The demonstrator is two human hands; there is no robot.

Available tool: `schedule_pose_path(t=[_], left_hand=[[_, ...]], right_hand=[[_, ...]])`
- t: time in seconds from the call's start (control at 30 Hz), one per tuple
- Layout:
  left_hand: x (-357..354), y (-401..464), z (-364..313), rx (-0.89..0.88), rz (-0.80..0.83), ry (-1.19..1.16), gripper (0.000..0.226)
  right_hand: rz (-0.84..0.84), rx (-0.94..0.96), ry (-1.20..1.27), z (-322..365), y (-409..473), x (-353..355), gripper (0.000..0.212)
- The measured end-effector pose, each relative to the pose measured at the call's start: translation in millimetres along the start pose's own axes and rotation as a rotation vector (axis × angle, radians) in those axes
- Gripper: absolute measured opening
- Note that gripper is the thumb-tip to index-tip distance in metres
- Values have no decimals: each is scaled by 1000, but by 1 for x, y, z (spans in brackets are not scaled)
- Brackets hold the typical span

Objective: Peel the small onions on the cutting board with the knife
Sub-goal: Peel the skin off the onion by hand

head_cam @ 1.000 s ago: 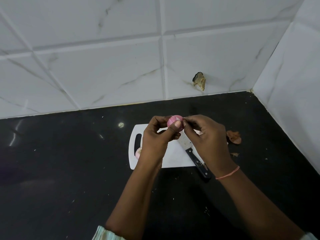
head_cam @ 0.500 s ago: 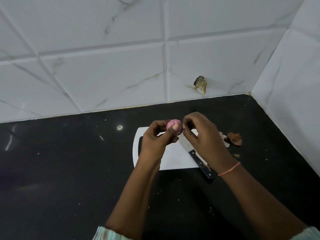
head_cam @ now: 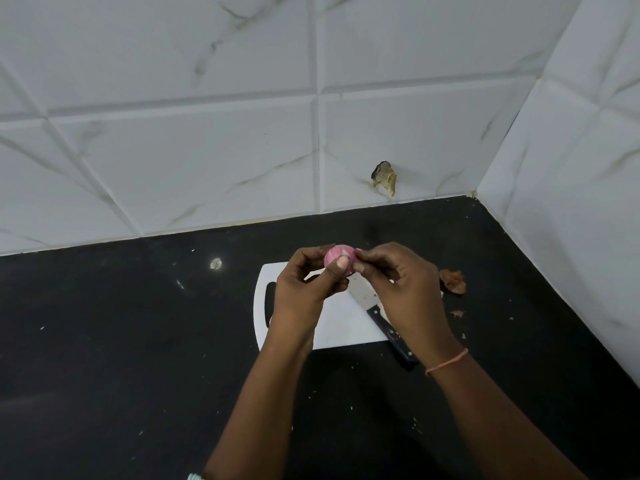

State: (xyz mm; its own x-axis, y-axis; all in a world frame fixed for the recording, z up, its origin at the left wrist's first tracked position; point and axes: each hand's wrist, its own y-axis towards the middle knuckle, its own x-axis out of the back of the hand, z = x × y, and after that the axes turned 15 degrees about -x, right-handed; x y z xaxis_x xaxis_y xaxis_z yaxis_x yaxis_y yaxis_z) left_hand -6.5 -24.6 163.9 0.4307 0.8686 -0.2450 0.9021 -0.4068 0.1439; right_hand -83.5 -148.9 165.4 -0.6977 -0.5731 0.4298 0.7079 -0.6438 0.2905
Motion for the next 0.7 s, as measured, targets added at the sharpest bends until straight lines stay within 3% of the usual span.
schedule_pose_path(t=[0.2,0.37,0.47,0.7], left_hand=[[2,0,1,-41,-10,79,29],[10,4,1,-8,20,61,24],[17,9,1,14,71,67,24],[24,23,2,74,155,32,24]], right_hand=[[-17,86,-148,5,2,-3,6],[103,100,-272,8,9,-8,5],[242,52,-228,11,18,-1,5],[380,-176,-2,10,28,-1,9]])
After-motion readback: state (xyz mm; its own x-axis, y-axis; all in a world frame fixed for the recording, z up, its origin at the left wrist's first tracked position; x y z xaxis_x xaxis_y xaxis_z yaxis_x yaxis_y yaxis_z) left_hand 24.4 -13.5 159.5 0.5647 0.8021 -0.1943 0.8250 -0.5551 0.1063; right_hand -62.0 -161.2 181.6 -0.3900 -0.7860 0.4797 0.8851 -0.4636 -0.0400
